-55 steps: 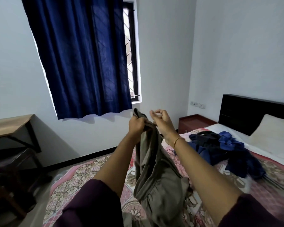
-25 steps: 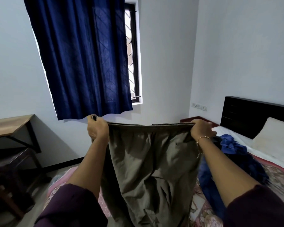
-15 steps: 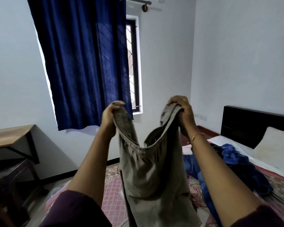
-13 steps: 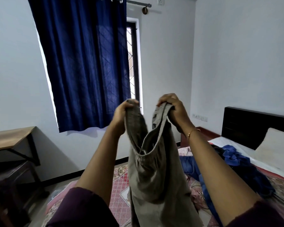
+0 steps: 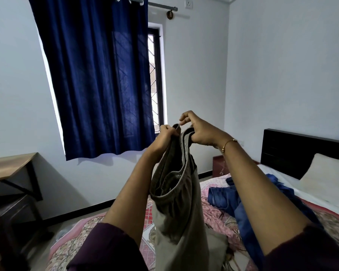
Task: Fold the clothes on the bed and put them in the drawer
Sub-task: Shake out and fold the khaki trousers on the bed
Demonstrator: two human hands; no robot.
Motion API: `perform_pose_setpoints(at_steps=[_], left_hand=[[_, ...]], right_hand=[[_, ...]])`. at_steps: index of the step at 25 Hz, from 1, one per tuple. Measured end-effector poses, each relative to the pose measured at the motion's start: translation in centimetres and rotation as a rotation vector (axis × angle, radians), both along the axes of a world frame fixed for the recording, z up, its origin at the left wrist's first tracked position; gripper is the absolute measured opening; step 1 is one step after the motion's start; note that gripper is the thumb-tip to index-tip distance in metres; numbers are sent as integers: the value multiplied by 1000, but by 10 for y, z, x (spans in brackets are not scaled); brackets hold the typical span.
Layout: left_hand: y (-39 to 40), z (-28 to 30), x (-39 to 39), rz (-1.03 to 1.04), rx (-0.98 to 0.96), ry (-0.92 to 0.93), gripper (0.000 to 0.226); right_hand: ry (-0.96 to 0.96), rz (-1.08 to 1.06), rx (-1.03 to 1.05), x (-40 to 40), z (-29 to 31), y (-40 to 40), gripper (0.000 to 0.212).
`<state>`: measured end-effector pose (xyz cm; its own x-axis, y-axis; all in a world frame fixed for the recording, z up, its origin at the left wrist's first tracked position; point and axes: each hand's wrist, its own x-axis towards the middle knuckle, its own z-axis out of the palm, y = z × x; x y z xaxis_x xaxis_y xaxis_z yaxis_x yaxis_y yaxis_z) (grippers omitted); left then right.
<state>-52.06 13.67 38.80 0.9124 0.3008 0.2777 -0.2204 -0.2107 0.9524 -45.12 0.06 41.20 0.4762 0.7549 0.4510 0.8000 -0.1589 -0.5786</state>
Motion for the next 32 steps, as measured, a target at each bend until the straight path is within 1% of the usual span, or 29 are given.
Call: perform_pose_setpoints(at_steps=[2,4,6,8,10,11,12,13,14,15,16,17,18,19,20,22,23,25,27,30,32], left_hand=[[3,-3,-3,75,94,52,15],[5,0,-5,80,146,74,15],[3,2,-6,54,171,67,15],[3,2,-7,-6,165,53,10],[4,-2,-6,-68,158,52,8],[4,-4,-5,-62,159,42,5],[5,-6,-3,-10,195,12,7],[7,-9,0,100,314,-35,14],[8,-13,2,252,532,-103,18],[11,-19,3,396,798,-195,18],[14,-24,3,474,1049,-290,15],[17,-31,1,485,1244,-358,12],[21,-39,1,450,1387,-375,12],[25,-49,0,396,1494,-319,16],[28,-60,-1,341,1563,-171,22],[32,-82,-2,253,1598,161,35],[33,-93,-2,221,1565,255,41],[31,-109,-2,155,1464,339,48],[26,-119,0,96,1383,412,49],[19,-133,6,109,1408,553,53],[18,-142,9,150,1371,653,53]], right_hand=[[77,49,-12,6,1,-7,37],[134,93,17,9,0,-9,28],[161,88,65,11,-7,-5,26],[200,54,102,16,-14,-1,29],[230,50,96,22,-17,0,44],[223,50,96,25,-19,0,45],[198,35,110,27,-20,1,41],[162,-4,132,28,-23,2,35],[127,-55,155,30,-26,3,30],[100,-113,181,33,-30,5,27],[89,-172,212,38,-35,5,26],[103,-218,248,44,-42,6,25],[135,-248,281,51,-49,6,25],[172,-260,305,57,-56,5,26],[202,-264,319,62,-63,6,27],[241,-272,351,67,-74,7,29],[252,-277,357,69,-79,8,30],[259,-295,333,73,-90,9,29],[256,-347,299,78,-104,8,28],[260,-416,306,84,-128,5,27],[255,-432,306,86,-140,4,27]])
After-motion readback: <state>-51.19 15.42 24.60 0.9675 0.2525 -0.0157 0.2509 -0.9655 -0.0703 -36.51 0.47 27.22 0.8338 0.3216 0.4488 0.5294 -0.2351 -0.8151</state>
